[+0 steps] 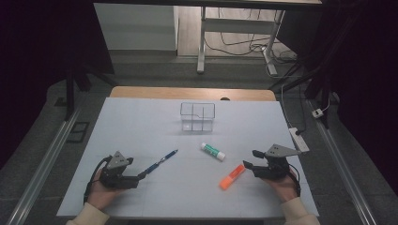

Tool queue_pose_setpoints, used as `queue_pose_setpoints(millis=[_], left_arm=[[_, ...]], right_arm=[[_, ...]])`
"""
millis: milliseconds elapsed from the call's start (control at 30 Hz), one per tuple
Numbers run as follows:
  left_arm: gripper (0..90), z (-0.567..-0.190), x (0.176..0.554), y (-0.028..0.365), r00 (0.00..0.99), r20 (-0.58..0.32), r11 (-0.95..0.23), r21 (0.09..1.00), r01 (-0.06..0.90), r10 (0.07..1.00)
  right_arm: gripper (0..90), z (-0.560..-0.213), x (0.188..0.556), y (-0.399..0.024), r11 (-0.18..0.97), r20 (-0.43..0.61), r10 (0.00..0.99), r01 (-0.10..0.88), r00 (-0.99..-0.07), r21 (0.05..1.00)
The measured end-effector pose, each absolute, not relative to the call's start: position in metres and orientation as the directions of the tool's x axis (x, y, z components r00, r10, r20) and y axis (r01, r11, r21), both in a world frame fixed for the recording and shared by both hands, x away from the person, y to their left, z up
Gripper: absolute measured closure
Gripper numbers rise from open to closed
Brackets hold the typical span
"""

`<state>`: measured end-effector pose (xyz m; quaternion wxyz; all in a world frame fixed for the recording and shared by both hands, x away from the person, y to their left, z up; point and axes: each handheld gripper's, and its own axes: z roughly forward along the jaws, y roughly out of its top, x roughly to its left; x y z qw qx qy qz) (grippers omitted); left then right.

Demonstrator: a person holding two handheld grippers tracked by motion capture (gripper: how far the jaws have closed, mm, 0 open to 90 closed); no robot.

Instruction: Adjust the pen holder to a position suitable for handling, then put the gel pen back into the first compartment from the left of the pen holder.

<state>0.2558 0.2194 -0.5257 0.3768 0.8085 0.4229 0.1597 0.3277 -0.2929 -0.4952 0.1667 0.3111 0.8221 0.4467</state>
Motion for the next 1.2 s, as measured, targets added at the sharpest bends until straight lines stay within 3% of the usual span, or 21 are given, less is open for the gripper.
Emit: queue_pose_setpoints(millis=[1200], left_arm=[[24.8,-0.487,0.32,0.176,0.729,-0.039,-0.514,0.684,0.518,0.683]], right_arm=[[37.2,-0.497,0.323,-0.294,0.417,-0.004,0.664,0.366,-0.747,0.832]])
